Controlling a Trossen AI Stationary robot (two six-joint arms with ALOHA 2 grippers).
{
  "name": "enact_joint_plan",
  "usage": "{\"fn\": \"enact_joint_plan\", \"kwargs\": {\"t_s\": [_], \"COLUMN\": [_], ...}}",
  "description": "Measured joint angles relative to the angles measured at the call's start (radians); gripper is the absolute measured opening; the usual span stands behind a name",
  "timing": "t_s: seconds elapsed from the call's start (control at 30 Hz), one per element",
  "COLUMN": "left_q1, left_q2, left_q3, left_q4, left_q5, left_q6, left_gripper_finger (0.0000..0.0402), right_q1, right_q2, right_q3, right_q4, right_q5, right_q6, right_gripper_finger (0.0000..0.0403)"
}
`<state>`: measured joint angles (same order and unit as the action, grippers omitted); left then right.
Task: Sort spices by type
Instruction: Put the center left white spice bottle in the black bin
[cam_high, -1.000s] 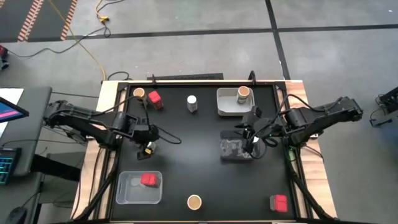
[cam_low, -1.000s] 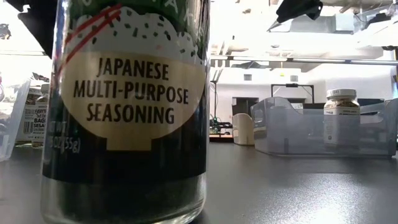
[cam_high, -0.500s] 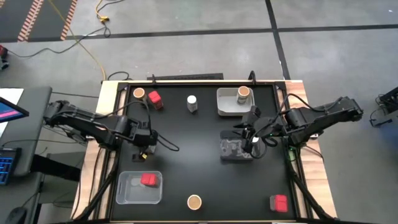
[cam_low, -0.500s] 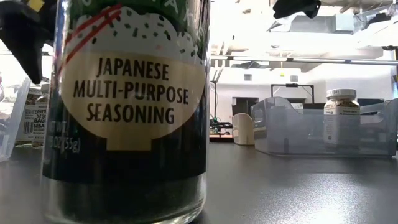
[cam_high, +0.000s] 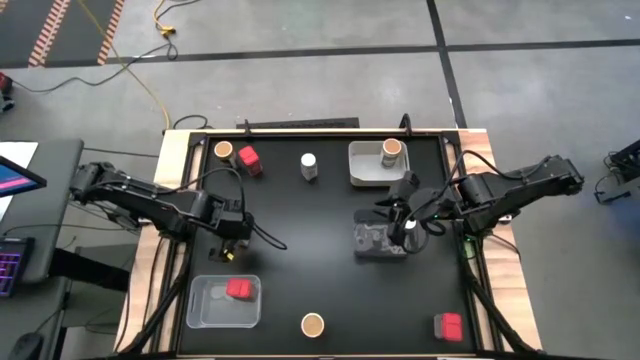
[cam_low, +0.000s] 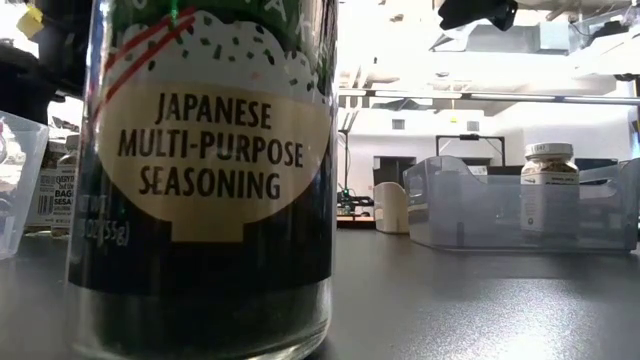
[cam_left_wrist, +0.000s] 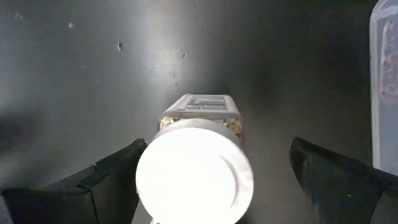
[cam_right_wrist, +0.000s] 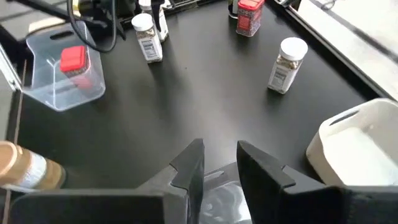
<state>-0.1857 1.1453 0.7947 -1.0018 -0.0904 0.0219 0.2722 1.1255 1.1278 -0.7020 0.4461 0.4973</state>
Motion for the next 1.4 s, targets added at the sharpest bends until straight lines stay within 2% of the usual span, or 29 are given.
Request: {"fn": "enact_joint_plan", "kwargs": {"t_s": [0.3,0.67,0.93,1.4], "left_q1": [0.0,0.0,0.001,0.036], "left_q2": [0.0,0.0,0.0,0.0], "left_q3": [-0.016,-0.016,-0.016,-0.016], "left_q4": [0.006,0.004,0.047,0.044], "left_q5": [-0.006,0.01,-0.025,-0.04], "left_q6": [0.076,0.083,0.108,0.111], "left_gripper_finger": [0.0373,0.0373,0.0371,0.0271], "right_q1": [0.0,0.0,0.0,0.0], "right_q2": [0.0,0.0,0.0,0.0], "right_q3": [0.0,0.0,0.0,0.0], "right_q4": [-0.001,-0.001,0.0,0.0], "right_q5": [0.0,0.0,0.0,0.0], "right_q6": [0.034,0.06,0.086,0.09], "right_gripper_finger": [0.0123,0.0123,0.0123,0.0123]}}
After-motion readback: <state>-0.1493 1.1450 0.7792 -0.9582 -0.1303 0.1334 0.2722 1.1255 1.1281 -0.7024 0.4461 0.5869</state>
